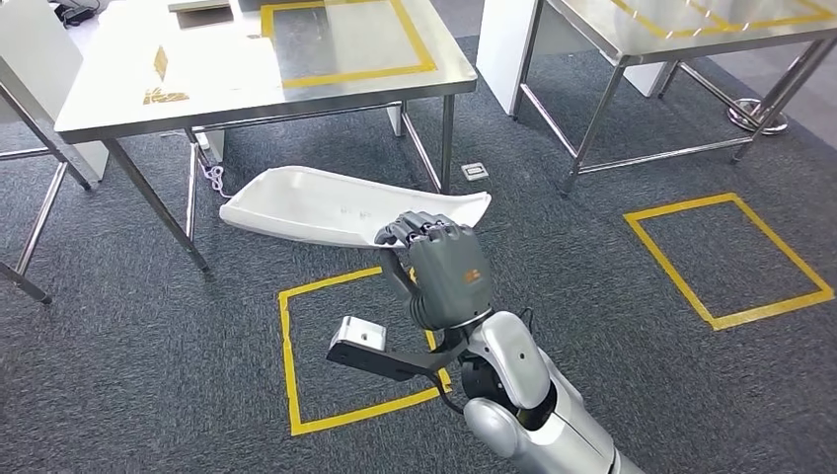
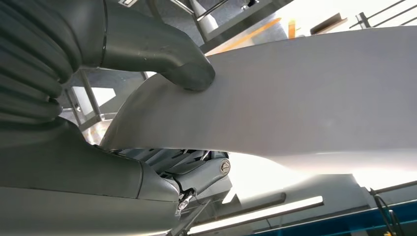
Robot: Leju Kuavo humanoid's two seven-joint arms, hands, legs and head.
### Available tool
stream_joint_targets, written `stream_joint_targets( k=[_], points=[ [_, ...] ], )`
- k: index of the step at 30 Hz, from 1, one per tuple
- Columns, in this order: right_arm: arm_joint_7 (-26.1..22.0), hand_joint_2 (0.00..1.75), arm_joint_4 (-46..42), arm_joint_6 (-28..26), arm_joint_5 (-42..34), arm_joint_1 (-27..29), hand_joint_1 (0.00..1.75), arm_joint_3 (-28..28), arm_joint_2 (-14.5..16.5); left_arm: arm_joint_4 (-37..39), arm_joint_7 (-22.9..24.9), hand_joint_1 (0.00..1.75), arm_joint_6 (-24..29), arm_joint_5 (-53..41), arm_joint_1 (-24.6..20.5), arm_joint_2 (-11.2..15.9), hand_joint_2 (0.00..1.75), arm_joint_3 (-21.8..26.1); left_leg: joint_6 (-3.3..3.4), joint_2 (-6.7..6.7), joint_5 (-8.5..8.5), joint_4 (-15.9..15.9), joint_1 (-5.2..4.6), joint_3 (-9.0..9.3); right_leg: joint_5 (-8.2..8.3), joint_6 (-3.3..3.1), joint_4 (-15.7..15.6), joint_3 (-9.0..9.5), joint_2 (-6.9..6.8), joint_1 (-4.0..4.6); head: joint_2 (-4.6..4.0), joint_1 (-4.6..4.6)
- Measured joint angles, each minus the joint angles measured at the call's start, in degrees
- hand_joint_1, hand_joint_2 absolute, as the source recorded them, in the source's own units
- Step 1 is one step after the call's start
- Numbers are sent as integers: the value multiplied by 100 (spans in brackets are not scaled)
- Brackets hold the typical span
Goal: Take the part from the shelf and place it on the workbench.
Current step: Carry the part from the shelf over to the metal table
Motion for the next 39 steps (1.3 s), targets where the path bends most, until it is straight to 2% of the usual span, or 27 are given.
stream_joint_targets(
  k=[1,2,3,5,7,9,11,13,15,17,18,19,22,23,25,26,27,28,29,31,32,33,34,35,37,38,39],
  points=[
    [2,175,0,0,0,11,175,-2,-1,1,-1,0,0,-1,8,-2,175,0,-6,-12,-21,4,1,5,-47,3,201,-122,3,-2,0,0],
    [2,175,0,0,0,18,175,-3,-1,1,-3,0,0,-1,14,-3,175,1,-22,-24,-41,9,4,20,15,0,196,-146,5,-5,0,1],
    [1,175,0,1,0,19,175,-3,-1,2,-7,0,0,-2,16,-3,175,1,-45,-34,-62,17,9,47,178,-6,-31,-55,5,-10,0,1],
    [-1,175,1,6,0,8,175,-3,-1,2,-18,0,1,-2,15,-4,175,1,-114,-47,-113,37,14,110,522,-29,-779,276,10,-14,0,-1],
    [-2,175,4,11,0,-1,175,-3,-1,1,-34,0,6,-1,13,-3,175,1,-209,-51,-160,40,11,145,510,-98,-1195,459,14,16,0,-3],
    [-3,175,7,9,0,0,175,-5,0,2,-57,0,17,0,12,-5,175,1,-304,-52,-172,101,15,188,415,-209,-1239,530,22,33,0,-6],
    [-3,175,7,3,1,3,175,-9,5,2,-74,0,33,1,1,-8,175,1,-371,-35,-122,358,28,149,415,-315,-1279,718,16,21,0,-16],
    [-5,175,5,-8,2,2,175,-10,10,2,-79,0,47,1,-17,-13,175,1,-412,-10,-90,928,37,-207,308,-390,-1311,927,-6,22,0,-41],
    [-5,175,5,-16,2,13,175,-11,10,4,-74,0,55,1,-11,-19,175,1,-442,0,-275,1563,37,-765,169,-419,-1328,1088,-5,26,0,-62],
    [-3,175,6,-21,2,27,175,-13,10,4,-65,0,62,2,20,-18,175,1,-443,3,-569,1731,36,-1164,10,-416,-1345,1277,20,26,0,-70],
    [-3,175,6,-24,2,28,175,-14,10,4,-62,0,66,3,33,-15,175,1,-428,6,-613,1574,34,-1248,-82,-409,-1358,1399,33,25,0,-75],
    [-4,175,6,-25,2,26,175,-14,10,4,-63,0,71,6,43,-10,175,2,-402,14,-490,1282,28,-1273,-185,-399,-1377,1536,40,24,0,-77],
    [-8,175,18,-22,2,19,175,-11,11,7,-69,0,86,17,100,2,175,5,-299,81,735,285,-27,-1212,-500,-335,-1482,1879,54,43,0,-110],
    [-9,175,23,-20,2,15,175,-10,14,8,-71,0,91,22,116,1,175,7,-270,91,978,148,-43,-1184,-561,-298,-1549,1997,60,55,0,-124],
    [-11,175,24,-24,3,-14,175,-7,26,7,-81,0,96,28,108,-7,175,7,-204,74,860,124,-42,-1055,-455,-224,-1538,2131,66,72,0,-120],
    [-13,175,25,-29,4,-30,175,-4,32,6,-92,0,98,30,100,-11,175,8,-163,53,773,88,-29,-940,-291,-200,-1329,2077,66,74,0,-106],
    [-13,175,27,-38,5,-46,175,-2,37,5,-102,0,99,29,94,-14,175,8,-127,34,681,38,-22,-797,-132,-191,-984,1890,66,76,0,-85],
    [-11,175,32,-46,4,-49,175,1,38,4,-109,0,100,29,91,-13,175,9,-99,10,592,-18,-19,-634,-65,-190,-575,1620,66,77,0,-63],
    [-9,175,41,-52,3,-41,175,3,36,4,-113,0,101,29,95,-10,175,9,-80,-11,490,-77,-24,-475,-125,-198,-197,1310,67,79,0,-39],
    [-9,175,62,-59,0,-20,175,8,29,4,-115,0,101,30,102,-6,175,9,-57,-53,278,-183,-41,-125,-617,-203,179,705,67,88,0,-14],
    [-9,175,71,-59,-1,-14,175,10,26,4,-115,0,101,31,108,-5,175,10,-53,-79,163,-225,-51,64,-885,-202,168,462,67,92,0,-8],
    [-11,175,78,-58,-2,-13,175,11,25,4,-116,0,101,34,114,-5,175,10,-54,-102,42,-255,-62,257,-1035,-203,50,260,69,95,0,-1],
    [-13,175,85,-56,-4,-12,175,12,22,4,-117,0,102,40,121,-5,175,11,-58,-122,-85,-271,-72,446,-953,-215,-166,98,71,95,0,4],
    [-14,175,96,-51,-9,-8,175,13,18,6,-119,0,104,46,138,-6,175,13,-62,-135,-218,-282,-79,599,-534,-234,-473,-35,71,97,0,10],
    [-15,175,141,-32,-25,8,175,18,-1,19,-122,0,111,57,145,-7,175,19,-96,-162,-492,-227,-101,832,778,-280,-1142,-257,73,132,1,-11],
    [-14,175,158,-17,-33,14,175,21,-8,22,-120,0,115,62,146,-6,175,24,-121,-172,-619,-207,-102,919,1273,-302,-1330,-301,75,153,1,-25],
    [-14,175,169,-7,-38,2,175,24,-4,23,-121,0,120,66,132,-5,175,28,-158,-181,-687,-151,-103,999,1480,-326,-1407,-307,76,175,1,-35]
  ],
)
